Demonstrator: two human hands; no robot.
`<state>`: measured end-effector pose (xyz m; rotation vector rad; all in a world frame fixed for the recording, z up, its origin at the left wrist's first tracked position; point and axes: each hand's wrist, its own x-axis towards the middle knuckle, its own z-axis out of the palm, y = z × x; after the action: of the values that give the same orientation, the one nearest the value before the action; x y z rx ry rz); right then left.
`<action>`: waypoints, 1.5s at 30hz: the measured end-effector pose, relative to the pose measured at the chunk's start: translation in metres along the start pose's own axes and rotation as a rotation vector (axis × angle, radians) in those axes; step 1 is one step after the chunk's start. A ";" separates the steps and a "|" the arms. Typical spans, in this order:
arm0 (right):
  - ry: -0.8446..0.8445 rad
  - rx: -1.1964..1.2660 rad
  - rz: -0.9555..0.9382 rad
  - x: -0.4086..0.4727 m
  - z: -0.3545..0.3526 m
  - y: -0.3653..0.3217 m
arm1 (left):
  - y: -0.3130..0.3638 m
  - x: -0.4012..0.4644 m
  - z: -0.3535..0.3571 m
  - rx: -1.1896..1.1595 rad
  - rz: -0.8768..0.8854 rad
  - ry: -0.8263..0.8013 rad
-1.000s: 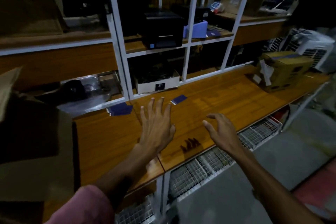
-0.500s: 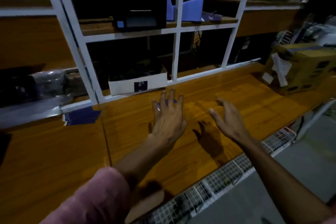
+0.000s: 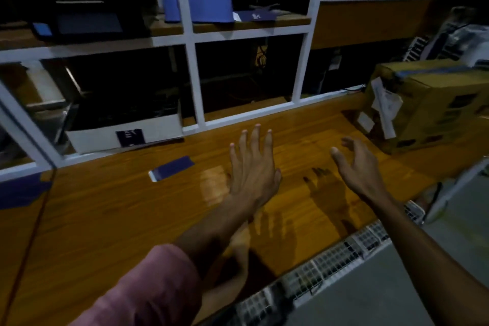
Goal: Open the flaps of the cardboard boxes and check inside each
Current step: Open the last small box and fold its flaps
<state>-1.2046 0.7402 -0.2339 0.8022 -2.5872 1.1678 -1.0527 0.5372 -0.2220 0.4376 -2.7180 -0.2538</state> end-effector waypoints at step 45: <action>-0.180 -0.197 -0.433 0.124 -0.056 0.109 | 0.200 0.189 0.082 -0.003 0.009 0.096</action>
<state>-1.3705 0.7916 -0.2185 1.3828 -2.4284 0.7330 -1.3045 0.6702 -0.1870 0.4261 -2.6253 -0.2280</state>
